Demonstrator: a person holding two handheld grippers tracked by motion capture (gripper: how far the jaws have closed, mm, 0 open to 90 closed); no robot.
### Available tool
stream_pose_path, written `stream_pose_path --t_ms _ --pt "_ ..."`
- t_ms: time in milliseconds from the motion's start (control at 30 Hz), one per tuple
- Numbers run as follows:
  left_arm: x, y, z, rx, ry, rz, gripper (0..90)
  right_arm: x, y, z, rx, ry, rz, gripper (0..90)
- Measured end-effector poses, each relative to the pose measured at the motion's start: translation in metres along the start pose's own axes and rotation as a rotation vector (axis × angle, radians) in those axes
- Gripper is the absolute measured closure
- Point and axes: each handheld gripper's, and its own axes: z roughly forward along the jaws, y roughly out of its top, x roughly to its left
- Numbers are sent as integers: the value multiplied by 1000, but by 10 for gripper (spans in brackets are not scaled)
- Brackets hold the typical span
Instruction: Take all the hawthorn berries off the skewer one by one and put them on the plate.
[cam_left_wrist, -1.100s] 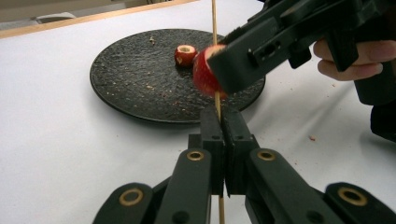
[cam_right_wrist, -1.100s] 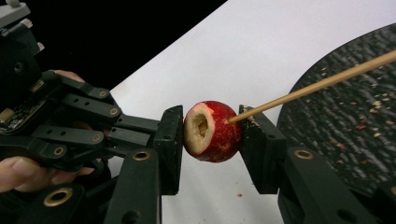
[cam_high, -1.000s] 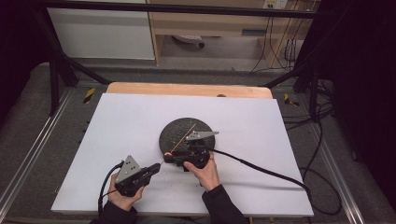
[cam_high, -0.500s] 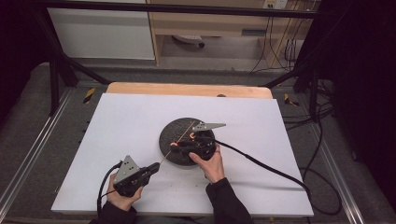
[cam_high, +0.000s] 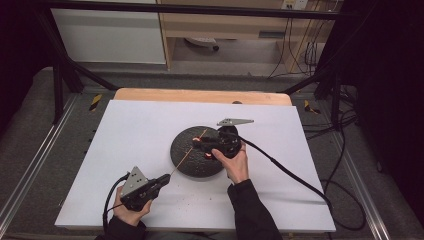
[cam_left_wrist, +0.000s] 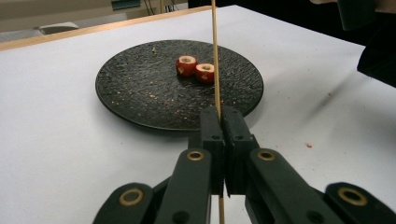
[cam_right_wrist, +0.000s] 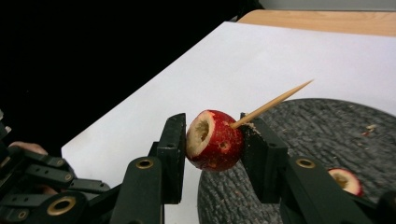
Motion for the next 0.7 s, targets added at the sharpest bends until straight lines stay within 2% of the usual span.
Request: stream_pose_path --t_ms 433,700 --pt "1 0 -1 2 0 1 883 -13 18 -14 -36 -50 7 629" --pt "1 -1 -1 7 0 -1 883 -22 29 -23 -66 -104 18 631"
